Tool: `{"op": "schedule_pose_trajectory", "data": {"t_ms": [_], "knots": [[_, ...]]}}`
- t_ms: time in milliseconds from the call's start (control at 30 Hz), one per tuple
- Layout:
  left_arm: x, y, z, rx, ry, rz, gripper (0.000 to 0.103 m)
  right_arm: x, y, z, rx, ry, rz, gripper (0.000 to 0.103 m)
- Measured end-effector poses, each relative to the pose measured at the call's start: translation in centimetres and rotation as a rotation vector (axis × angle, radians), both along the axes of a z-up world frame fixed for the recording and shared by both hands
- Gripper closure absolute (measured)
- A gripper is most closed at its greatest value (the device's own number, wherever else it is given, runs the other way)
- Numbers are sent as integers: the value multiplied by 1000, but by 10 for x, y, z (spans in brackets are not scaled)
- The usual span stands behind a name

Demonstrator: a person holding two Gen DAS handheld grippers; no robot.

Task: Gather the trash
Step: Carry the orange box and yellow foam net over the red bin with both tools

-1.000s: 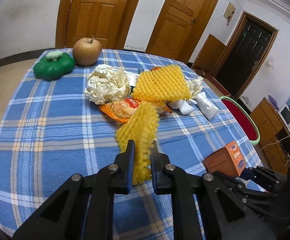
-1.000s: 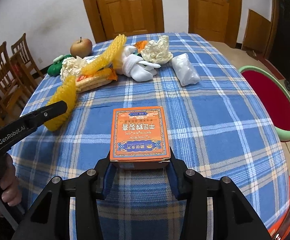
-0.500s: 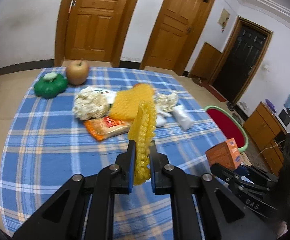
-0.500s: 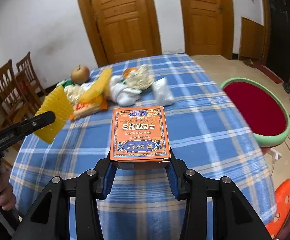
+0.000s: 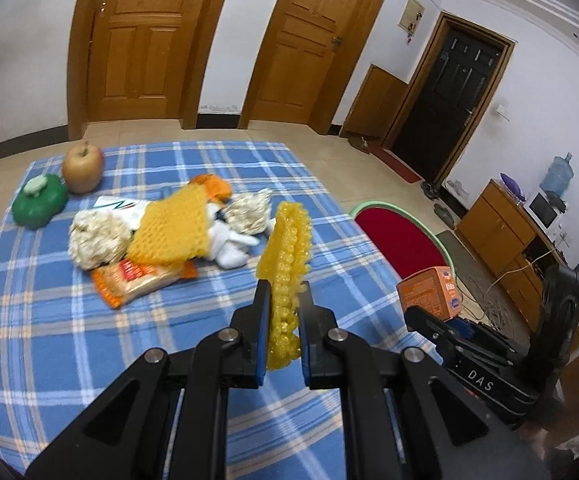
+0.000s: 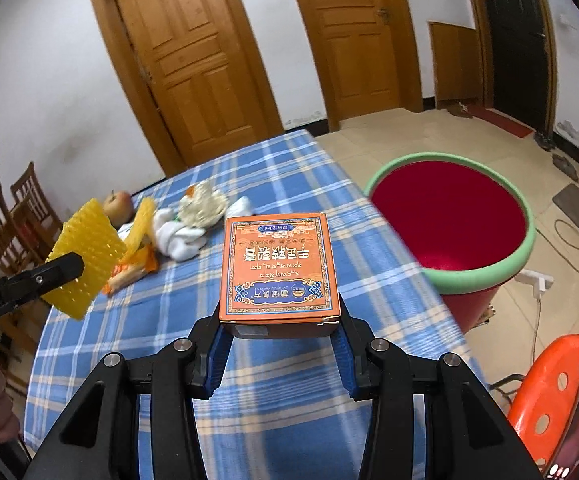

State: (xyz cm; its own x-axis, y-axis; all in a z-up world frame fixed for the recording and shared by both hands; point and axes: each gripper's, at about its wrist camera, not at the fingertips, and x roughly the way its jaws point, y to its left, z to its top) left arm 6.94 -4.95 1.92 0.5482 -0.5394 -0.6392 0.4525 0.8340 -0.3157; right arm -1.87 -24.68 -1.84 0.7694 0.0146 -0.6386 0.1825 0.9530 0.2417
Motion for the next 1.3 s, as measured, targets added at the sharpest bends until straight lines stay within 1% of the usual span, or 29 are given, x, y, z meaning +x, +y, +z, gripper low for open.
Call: {"op": "schedule_pose_trajectory", "data": {"t_ms": [133,300,500,667,800,967,1300], "knots": [[3,-25,3,12,-10,-33,92,-3,-22,2,10,-8,-48,57],[11,-60,2,26,2,-90,92,-8,-53,4,24,-24,-113,57],[26,-108,3,54,-6,-172,92,-9,-85,-1,34,-21,-181,57],[40,-146,1,62,-15,-216,92,-4,-117,-8,62,-11,-229,57],[52,-178,-8,65,14,-253,92,3,-139,-14,76,-3,-254,57],[64,-214,-27,80,56,-285,92,12,-157,-23,88,10,-281,57],[77,-264,-64,103,121,-338,92,18,-188,-40,110,48,-326,57]]}}
